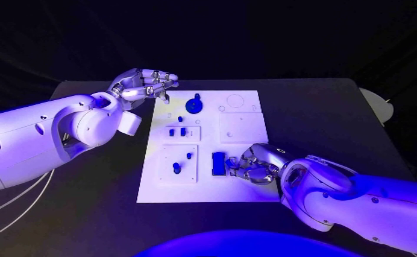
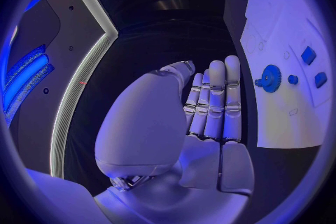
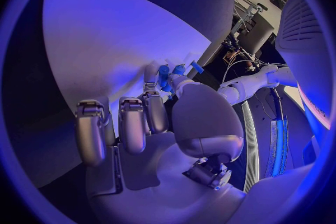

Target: Assemble the parts on the task board

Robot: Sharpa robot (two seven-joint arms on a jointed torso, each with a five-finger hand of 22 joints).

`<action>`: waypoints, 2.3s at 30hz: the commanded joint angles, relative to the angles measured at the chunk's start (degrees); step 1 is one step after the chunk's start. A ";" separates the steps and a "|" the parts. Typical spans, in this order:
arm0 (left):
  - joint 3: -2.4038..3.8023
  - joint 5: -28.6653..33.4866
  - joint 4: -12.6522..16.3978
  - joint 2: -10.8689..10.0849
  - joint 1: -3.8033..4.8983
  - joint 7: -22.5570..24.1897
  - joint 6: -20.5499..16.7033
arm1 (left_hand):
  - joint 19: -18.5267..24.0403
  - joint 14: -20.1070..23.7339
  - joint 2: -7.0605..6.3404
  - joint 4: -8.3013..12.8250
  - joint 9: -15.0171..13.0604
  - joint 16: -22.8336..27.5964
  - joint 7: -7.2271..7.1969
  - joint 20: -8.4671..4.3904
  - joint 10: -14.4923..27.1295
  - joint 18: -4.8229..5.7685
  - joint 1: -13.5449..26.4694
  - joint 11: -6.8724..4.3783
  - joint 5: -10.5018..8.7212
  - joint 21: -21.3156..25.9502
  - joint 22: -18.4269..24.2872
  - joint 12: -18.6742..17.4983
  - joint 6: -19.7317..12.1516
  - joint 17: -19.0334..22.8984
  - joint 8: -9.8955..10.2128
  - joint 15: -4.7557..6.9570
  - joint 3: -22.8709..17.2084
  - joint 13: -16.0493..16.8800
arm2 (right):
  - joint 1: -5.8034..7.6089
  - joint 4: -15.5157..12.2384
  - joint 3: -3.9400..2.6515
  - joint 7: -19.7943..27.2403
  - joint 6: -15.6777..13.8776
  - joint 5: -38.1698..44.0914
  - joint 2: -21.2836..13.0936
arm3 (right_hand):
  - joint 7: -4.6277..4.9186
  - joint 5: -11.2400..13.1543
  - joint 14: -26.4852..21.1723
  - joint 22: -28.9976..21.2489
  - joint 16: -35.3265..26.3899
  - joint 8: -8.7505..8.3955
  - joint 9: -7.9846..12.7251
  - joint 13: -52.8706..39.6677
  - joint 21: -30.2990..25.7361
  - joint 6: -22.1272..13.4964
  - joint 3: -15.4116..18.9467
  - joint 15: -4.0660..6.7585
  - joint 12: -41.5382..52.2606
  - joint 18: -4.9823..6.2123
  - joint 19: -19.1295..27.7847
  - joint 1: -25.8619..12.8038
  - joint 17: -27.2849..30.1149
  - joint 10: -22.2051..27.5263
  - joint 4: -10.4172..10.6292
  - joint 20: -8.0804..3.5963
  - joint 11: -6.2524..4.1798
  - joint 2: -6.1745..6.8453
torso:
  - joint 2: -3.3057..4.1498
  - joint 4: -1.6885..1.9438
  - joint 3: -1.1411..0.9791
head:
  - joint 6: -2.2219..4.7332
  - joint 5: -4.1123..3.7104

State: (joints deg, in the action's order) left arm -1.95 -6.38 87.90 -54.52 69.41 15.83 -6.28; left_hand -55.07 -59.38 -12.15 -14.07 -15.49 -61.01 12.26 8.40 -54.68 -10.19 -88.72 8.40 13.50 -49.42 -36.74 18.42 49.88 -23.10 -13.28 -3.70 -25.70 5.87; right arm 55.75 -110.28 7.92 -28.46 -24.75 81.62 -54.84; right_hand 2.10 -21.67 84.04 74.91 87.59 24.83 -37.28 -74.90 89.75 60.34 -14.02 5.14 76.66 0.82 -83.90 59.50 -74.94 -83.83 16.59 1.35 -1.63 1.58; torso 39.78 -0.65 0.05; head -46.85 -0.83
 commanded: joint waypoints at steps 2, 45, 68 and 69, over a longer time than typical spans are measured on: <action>0.03 0.27 0.14 0.05 0.03 0.27 0.97 | 0.14 0.40 -0.05 -0.05 0.01 -0.21 -0.02 0.30 0.52 -0.39 0.61 0.02 0.30 0.36 0.09 0.33 -0.56 0.05 -0.36 -0.05 -0.27 -0.08 | -0.03 0.12 0.03 -0.71 1.23 1.18 0.09 | -0.04 -0.34 4.95 15.09 0.30 0.18 0.08 -7.51 0.25 0.53 -0.51 0.24 0.41 -0.82 -6.10 0.80 -9.91 -1.63 -0.01 -0.36 -0.34 -0.05 | -0.02 -0.03 0.01 | -0.06 -0.03; 0.03 0.27 0.00 -0.04 0.03 0.18 1.05 | 0.14 0.45 0.02 -0.08 0.00 -0.25 -0.02 0.33 0.57 -0.39 0.89 0.03 0.32 0.46 0.15 0.48 -0.57 0.10 -0.44 -0.07 -0.43 -0.08 | -0.01 -0.42 0.03 0.57 0.13 1.34 0.04 | -0.20 3.47 5.06 15.09 0.53 0.61 0.29 -8.03 0.25 1.42 3.03 0.35 0.87 -0.82 -6.10 -5.61 -10.48 -2.10 0.30 -0.45 -0.44 1.73 | 0.01 -0.03 -0.01 | -0.03 -0.11; 0.02 0.27 0.02 -0.14 0.03 0.17 1.04 | 0.14 0.46 0.03 -0.07 0.00 -0.26 -0.02 0.33 0.60 -0.39 0.95 0.02 0.32 0.50 0.18 0.53 -0.58 0.12 -0.47 -0.07 -0.48 -0.08 | 0.11 -2.07 0.03 3.93 0.50 0.33 -3.10 | 0.13 6.50 4.91 15.09 0.23 0.20 0.58 -7.34 0.25 0.27 2.78 0.20 -0.76 -0.82 -6.10 2.11 -9.83 -1.48 0.17 -0.40 -0.22 4.30 | -0.02 -0.17 -0.03 | -0.02 0.12; 0.02 0.27 0.01 -0.13 0.03 0.17 1.04 | 0.14 0.46 0.03 -0.07 0.00 -0.26 -0.02 0.33 0.60 -0.39 0.95 0.02 0.32 0.50 0.18 0.53 -0.58 0.12 -0.47 -0.07 -0.48 -0.08 | 0.11 -2.08 0.03 3.98 0.47 0.29 -3.13 | 0.14 6.50 4.91 15.09 0.22 0.20 0.58 -7.32 0.25 0.26 2.81 0.19 -0.81 -0.82 -6.10 2.05 -9.82 -1.46 0.20 -0.40 -0.21 4.27 | -0.02 -0.16 -0.03 | -0.02 0.11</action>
State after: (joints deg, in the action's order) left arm -1.97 -6.38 87.83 -54.72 69.40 15.68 -6.13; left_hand -55.07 -59.37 -12.08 -14.23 -15.49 -61.01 12.05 8.40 -54.47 -10.19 -88.19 8.61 13.50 -49.19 -36.61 18.64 49.67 -23.07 -13.52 -3.70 -25.86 5.87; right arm 55.87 -112.20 7.94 -26.16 -24.55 82.10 -57.96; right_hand 2.25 -15.49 84.03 74.91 87.81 25.06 -36.75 -74.92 89.75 61.01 -11.36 5.13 76.05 0.82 -84.11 61.56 -74.90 -84.04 16.68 1.14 -1.84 5.59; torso 39.77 -0.75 0.02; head -46.86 -0.71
